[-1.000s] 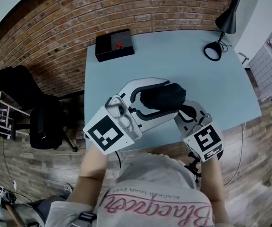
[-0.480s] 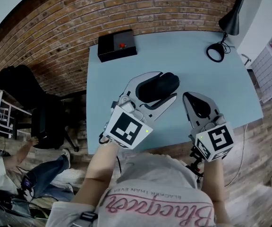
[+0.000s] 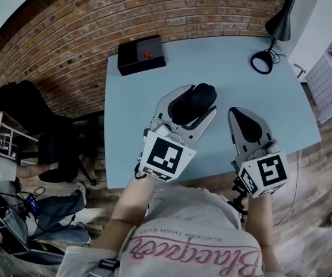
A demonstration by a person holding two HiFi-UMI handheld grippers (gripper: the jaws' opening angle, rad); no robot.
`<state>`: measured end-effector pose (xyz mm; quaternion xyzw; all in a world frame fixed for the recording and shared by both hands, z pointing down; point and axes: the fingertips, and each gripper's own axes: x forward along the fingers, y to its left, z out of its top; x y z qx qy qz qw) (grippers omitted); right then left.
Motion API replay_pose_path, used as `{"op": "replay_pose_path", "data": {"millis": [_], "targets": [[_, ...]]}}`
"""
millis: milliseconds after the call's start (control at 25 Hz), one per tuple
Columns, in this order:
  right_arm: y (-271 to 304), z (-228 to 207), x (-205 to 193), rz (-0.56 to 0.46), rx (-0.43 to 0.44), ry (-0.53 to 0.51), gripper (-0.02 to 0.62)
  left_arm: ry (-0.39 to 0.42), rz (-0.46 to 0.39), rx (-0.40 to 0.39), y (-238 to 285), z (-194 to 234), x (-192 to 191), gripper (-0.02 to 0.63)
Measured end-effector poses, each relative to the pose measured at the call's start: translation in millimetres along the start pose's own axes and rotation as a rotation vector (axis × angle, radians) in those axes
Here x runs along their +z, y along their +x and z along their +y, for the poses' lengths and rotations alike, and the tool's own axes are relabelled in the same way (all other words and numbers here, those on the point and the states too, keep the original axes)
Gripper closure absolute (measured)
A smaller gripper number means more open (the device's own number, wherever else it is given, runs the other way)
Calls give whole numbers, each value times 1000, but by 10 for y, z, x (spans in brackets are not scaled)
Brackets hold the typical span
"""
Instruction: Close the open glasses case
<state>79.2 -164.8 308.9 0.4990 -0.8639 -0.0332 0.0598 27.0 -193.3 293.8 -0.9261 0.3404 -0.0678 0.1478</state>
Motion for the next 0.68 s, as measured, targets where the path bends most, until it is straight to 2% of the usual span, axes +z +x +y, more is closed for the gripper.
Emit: {"op": "replay_pose_path", "data": {"millis": [240, 680], "targets": [[10, -10, 15, -8, -36, -7, 577, -38, -14, 28, 24, -18, -5, 337], [12, -9, 23, -6, -64, 3, 577, -60, -28, 30, 10, -33, 27, 337]]}}
